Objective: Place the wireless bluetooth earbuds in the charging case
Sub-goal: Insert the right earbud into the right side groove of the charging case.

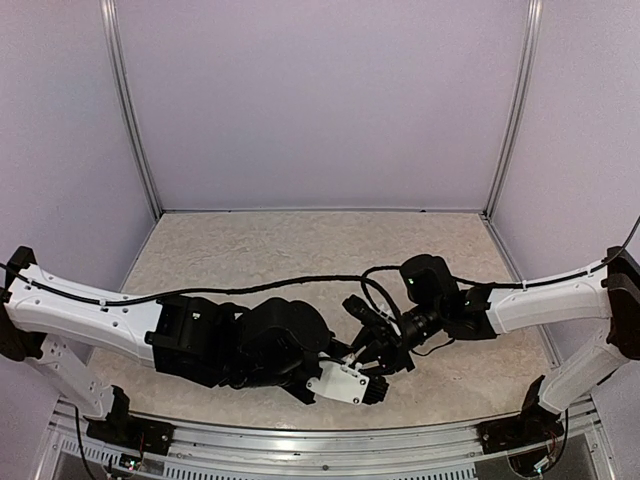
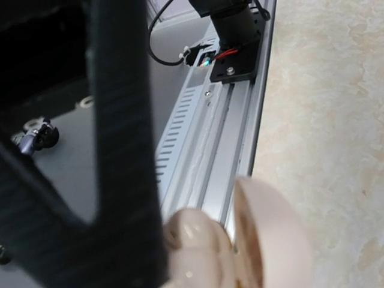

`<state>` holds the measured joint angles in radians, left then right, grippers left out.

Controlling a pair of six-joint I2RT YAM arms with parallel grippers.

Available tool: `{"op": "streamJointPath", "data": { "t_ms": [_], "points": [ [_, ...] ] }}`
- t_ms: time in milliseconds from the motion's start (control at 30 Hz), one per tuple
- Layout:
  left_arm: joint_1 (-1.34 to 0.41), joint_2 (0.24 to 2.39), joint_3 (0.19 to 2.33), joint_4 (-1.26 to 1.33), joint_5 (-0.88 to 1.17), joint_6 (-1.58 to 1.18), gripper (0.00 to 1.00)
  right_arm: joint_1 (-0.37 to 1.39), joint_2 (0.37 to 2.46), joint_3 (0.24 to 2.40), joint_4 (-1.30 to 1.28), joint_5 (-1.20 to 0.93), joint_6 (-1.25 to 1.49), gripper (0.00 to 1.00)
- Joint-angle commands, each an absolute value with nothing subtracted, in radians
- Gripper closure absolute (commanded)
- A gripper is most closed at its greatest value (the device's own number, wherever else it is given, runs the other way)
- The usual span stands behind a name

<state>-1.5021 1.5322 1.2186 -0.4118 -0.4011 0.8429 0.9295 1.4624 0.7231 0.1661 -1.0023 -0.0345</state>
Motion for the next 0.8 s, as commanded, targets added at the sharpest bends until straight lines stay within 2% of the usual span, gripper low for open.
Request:
{"op": "streamJointPath", "data": {
  "t_ms": [0, 333, 600, 767],
  "points": [
    [-1.52, 1.531, 1.255, -0.403, -0.406, 0.826, 0.69, 0.941, 1.432, 0.734, 0.209, -1.009, -0.038, 1.0],
    [-1.523, 1.431, 1.214, -0.359, -0.367, 0.735, 0.64, 0.908, 1.381, 0.698, 0.306, -0.976, 0.031, 1.0],
    [-1.484, 1.34, 1.154, -0.248, -0.364, 0.596, 0.5, 0.841, 1.281, 0.64, 0.402, -0.903, 0.096, 1.0],
    [-1.373, 1.262, 1.088, -0.143, -0.225, 0.433, 0.39, 0.815, 1.201, 0.607, 0.423, -0.841, 0.105, 1.0]
  ]
}}
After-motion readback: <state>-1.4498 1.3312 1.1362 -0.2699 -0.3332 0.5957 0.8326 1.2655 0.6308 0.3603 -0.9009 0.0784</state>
